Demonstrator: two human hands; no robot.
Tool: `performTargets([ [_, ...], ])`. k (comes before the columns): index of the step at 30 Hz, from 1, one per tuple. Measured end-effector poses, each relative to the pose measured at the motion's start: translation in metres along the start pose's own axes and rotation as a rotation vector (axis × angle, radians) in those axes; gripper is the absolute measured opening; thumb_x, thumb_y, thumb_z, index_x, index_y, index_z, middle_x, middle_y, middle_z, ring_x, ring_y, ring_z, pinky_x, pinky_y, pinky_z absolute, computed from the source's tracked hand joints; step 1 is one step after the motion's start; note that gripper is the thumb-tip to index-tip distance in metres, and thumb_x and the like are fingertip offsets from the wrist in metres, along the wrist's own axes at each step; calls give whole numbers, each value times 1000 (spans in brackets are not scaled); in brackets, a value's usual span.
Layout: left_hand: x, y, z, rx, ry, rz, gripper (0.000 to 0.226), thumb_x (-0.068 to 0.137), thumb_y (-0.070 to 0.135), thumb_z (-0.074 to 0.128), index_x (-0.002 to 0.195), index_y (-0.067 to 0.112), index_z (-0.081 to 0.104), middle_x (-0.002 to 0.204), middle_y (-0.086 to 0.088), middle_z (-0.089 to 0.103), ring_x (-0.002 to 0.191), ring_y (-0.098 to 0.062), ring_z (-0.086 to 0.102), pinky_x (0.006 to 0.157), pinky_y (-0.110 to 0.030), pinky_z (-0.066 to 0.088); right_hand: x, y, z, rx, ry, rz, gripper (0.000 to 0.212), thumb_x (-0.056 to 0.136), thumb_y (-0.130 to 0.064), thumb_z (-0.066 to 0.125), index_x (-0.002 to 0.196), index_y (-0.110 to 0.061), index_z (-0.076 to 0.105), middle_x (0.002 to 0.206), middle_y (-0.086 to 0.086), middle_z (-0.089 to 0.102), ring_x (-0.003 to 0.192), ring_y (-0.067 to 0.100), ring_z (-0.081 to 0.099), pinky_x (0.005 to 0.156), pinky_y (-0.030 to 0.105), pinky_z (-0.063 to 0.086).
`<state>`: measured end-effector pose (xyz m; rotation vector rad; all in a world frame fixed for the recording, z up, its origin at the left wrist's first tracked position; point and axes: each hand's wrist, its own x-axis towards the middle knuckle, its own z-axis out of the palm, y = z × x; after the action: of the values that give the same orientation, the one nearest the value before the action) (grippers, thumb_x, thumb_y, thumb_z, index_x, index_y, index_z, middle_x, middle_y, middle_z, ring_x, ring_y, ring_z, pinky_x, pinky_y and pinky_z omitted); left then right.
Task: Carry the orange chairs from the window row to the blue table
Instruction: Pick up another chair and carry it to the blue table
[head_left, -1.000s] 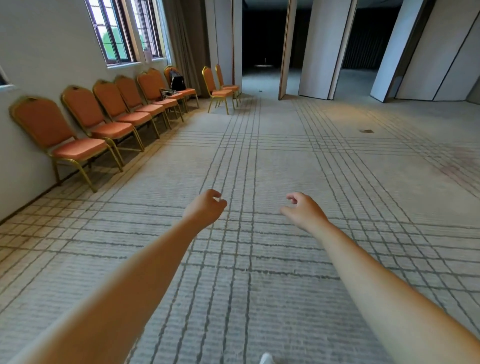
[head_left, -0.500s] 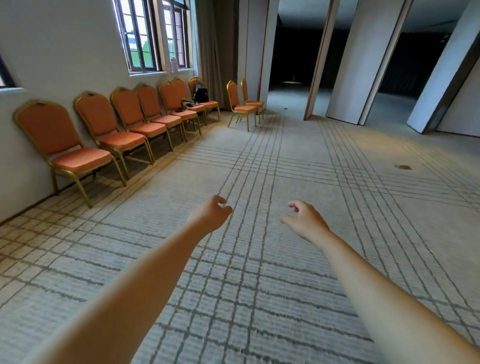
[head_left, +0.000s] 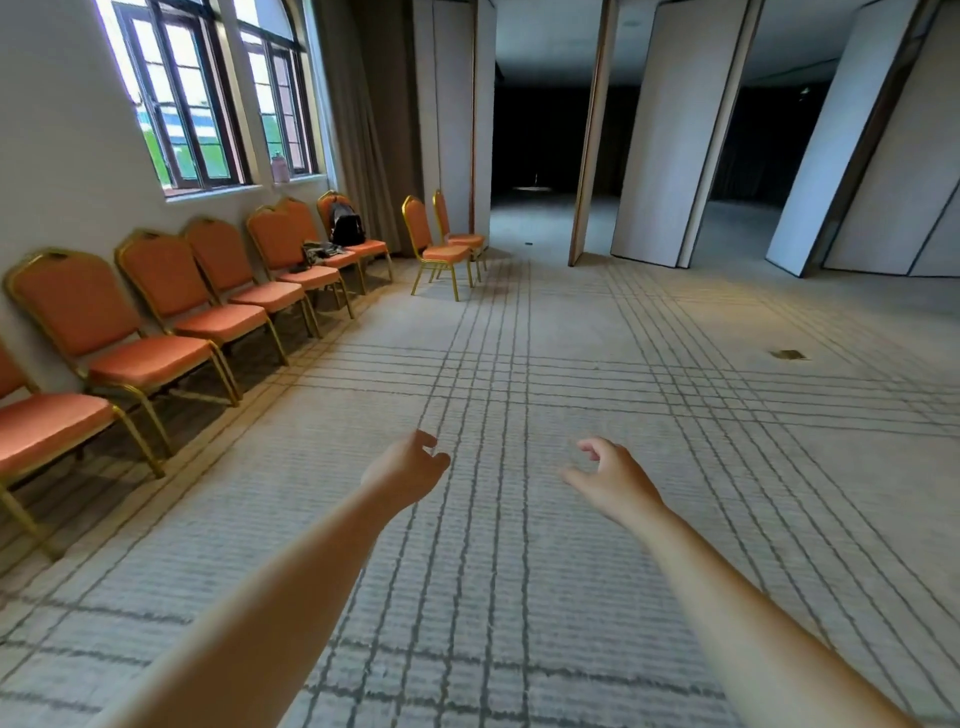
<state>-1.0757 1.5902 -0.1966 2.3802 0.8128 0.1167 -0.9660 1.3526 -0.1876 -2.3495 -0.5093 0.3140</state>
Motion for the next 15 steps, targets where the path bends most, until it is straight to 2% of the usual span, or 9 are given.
performTargets([
  [6, 166, 33, 18, 47, -24, 50, 48, 91, 46, 51, 133, 24, 49, 120, 3, 63, 103, -20, 61, 91, -38, 50, 168, 9, -4, 14, 36, 31, 59, 89, -39, 63, 143, -23, 44, 148, 3, 43, 131, 20, 47, 92, 33, 41],
  [10, 274, 57, 25, 17, -17, 37, 46, 91, 44, 54, 131, 21, 51, 119, 1, 62, 104, -21, 61, 93, -38, 50, 282, 11, -10, 34, 30, 8, 61, 88, -38, 64, 143, -21, 44, 148, 5, 44, 131, 22, 47, 97, 36, 42],
  [15, 414, 109, 27, -44, 35, 23, 43, 94, 36, 55, 132, 16, 51, 108, 1, 61, 100, -21, 59, 94, -35, 48, 437, 3, -34, 46, 10, -23, 59, 89, -40, 64, 142, -21, 45, 147, 4, 44, 130, 21, 47, 93, 34, 41],
])
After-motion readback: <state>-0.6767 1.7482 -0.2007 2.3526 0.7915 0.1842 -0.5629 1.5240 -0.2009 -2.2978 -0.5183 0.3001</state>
